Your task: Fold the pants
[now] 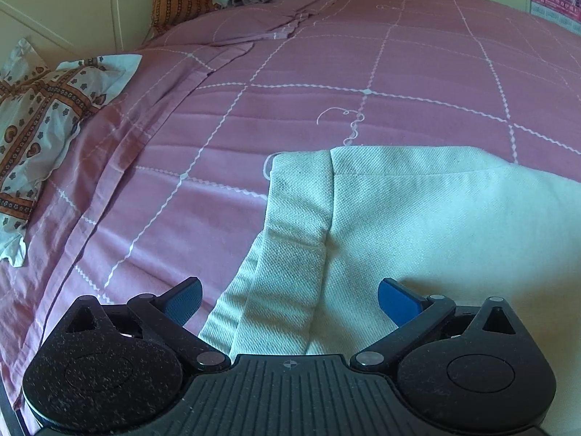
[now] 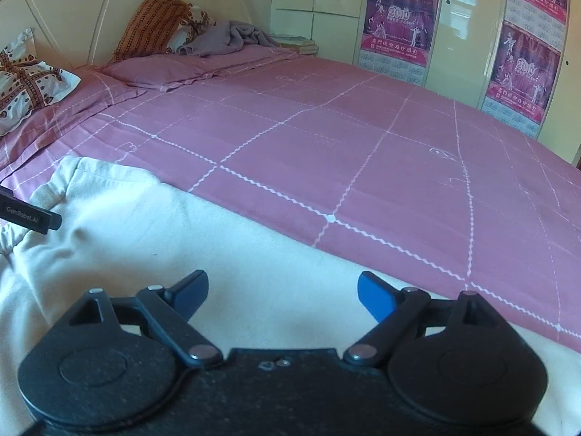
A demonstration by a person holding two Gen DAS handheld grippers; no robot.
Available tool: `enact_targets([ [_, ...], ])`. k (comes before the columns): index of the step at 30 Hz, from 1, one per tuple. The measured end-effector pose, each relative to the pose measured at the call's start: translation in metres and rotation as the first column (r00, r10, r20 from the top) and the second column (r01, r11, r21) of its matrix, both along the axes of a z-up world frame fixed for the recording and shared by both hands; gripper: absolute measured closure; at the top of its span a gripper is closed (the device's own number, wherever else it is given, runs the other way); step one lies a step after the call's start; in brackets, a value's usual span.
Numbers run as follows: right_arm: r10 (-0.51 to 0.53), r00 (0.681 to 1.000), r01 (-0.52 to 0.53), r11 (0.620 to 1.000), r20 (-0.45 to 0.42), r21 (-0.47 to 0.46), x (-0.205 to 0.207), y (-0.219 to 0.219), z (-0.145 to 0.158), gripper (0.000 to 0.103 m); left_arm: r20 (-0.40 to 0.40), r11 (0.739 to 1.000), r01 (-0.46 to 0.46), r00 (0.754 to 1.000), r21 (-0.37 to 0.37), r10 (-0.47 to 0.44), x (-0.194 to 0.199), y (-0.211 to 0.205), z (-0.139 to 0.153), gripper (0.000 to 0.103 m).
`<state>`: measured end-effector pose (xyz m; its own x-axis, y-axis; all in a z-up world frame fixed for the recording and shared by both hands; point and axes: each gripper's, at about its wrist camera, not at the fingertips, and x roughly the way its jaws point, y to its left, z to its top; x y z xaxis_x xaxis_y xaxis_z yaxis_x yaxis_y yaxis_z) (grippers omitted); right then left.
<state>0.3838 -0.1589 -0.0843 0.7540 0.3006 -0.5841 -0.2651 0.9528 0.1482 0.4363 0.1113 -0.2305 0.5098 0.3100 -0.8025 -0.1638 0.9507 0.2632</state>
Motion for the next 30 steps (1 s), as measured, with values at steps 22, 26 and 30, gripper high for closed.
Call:
enact_targets([
  [22,0.208,0.978,-0.202,0.972,0.036,-0.123,-0.011,0.017,0.013,0.096,0.075,0.983,0.124,0.991,-0.136,-0.114,-0.032,0.011,0.01,0.081],
  [26,0.292,0.947,-0.275,0.952,0.131,-0.135,-0.114,0.013,0.043,0.096,0.125,0.973,0.17,0.981,-0.155,-0.151,-0.085,0.027,0.037,0.082],
  [30,0.332,0.939,-0.324,0.941,0.086,-0.094,-0.202,0.026,0.027,0.096,0.119,0.966,0.199,0.976,-0.165,-0.181,-0.143,0.036,0.052,0.08],
])
